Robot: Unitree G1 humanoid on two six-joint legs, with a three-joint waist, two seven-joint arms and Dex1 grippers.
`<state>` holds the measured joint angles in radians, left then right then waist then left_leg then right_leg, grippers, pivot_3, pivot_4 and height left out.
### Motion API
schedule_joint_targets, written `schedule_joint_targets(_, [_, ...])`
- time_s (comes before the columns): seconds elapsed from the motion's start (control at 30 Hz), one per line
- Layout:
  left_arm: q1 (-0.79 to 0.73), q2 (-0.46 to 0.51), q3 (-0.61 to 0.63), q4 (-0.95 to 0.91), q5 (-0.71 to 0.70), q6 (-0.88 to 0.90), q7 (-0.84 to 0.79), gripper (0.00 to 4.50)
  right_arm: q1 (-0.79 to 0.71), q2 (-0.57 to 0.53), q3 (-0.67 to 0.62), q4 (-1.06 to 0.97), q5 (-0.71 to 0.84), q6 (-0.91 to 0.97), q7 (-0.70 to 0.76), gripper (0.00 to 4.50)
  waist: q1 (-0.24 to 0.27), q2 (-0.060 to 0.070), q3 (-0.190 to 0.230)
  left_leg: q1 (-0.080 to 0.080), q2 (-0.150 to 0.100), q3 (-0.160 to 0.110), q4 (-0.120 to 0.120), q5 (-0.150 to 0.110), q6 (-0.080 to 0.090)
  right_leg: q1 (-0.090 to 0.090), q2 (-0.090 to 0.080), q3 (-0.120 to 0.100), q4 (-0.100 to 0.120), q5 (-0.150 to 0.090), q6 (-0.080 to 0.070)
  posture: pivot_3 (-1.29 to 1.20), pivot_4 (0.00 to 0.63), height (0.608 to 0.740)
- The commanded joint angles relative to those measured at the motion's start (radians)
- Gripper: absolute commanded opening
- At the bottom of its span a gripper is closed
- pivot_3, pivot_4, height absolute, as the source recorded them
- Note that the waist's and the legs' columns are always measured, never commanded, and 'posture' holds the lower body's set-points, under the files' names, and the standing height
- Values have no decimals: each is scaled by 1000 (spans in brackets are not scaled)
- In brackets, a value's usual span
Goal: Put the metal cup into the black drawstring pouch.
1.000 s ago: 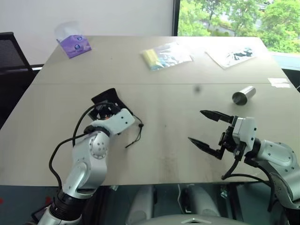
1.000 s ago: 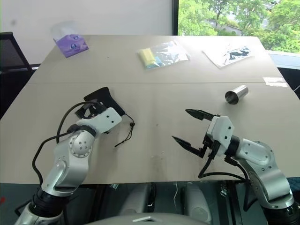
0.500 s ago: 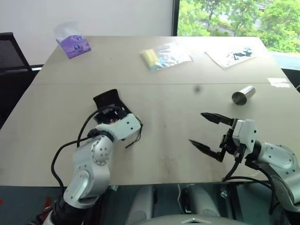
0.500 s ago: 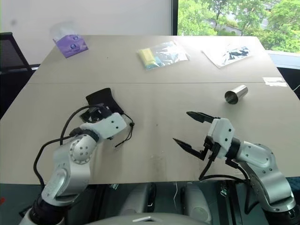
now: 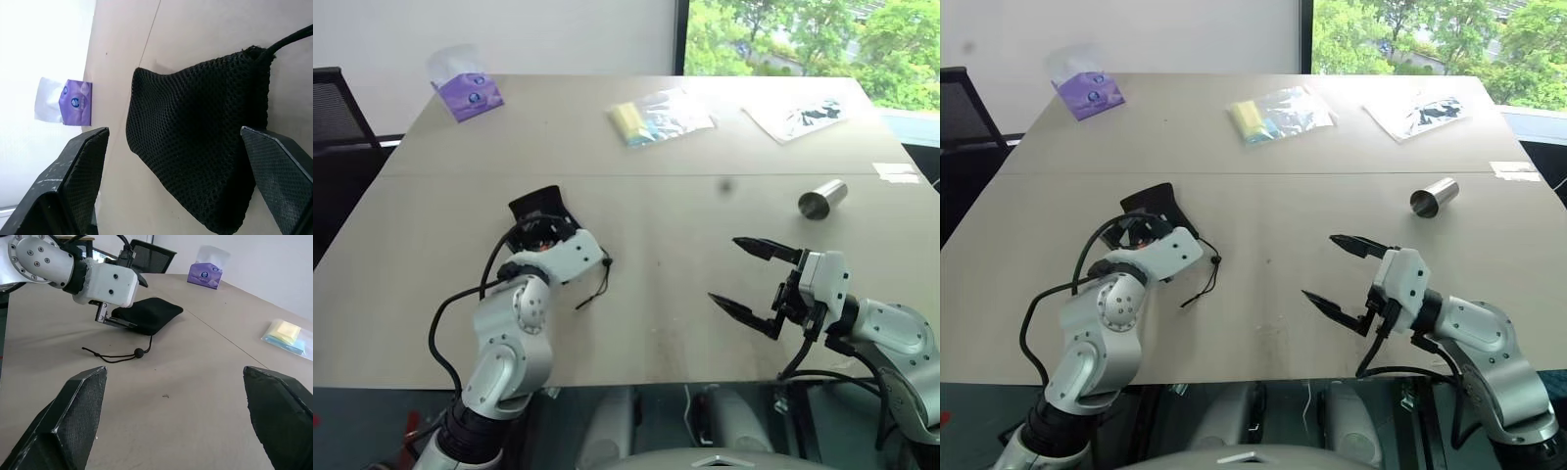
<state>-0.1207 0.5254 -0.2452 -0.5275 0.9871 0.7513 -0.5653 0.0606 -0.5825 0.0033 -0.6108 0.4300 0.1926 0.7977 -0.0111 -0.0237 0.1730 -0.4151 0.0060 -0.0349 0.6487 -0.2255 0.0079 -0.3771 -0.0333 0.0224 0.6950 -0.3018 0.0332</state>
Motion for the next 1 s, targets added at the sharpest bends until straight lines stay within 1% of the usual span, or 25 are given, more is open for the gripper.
schedule_joint_targets(0.03, [-18, -8, 8, -8, 46, -3, -7, 4465, -10, 0, -6, -29, 11, -10, -3, 4500, 0, 0, 0, 0, 0, 0, 0, 0, 0, 0, 0, 0, 0, 0, 0, 0, 150, 740])
schedule_joint_targets(0.13, [-22, -20, 15, -25, 44, -11, -23, 4465, -10, 4, 0, -32, 8, -10, -6, 4500, 0, 0, 0, 0, 0, 0, 0, 0, 0, 0, 0, 0, 0, 0, 0, 0, 150, 740])
schedule_joint_targets(0.33, [10, 1, 30, -33, 64, -32, -62, 4465, 0, 6, 2, -33, 6, -15, -6, 4500, -1, 0, 0, 0, 0, 0, 0, 0, 0, 0, 0, 0, 0, 0, 0, 0, 150, 740])
schedule_joint_targets(0.5, [11, -3, 37, -32, 77, -39, -79, 4465, 0, 8, 5, -34, 3, -14, -10, 4500, 0, 0, 0, 0, 0, 0, 0, 0, 0, 0, 0, 0, 0, 0, 0, 0, 150, 740])
schedule_joint_targets(0.77, [-26, -26, 50, 19, 112, -36, -59, 4465, -3, 8, 8, -36, 2, -13, -18, 4500, 0, 0, 0, 0, 0, 0, 0, 0, 0, 0, 0, 0, 0, 0, 0, 0, 150, 740])
schedule_joint_targets(1.0, [-92, -48, 46, 117, 112, -43, -49, 4465, -12, 9, 16, -34, 1, -10, -24, 4500, 0, 0, 0, 0, 0, 0, 0, 0, 0, 0, 0, -1, 0, 0, 0, 0, 150, 740])
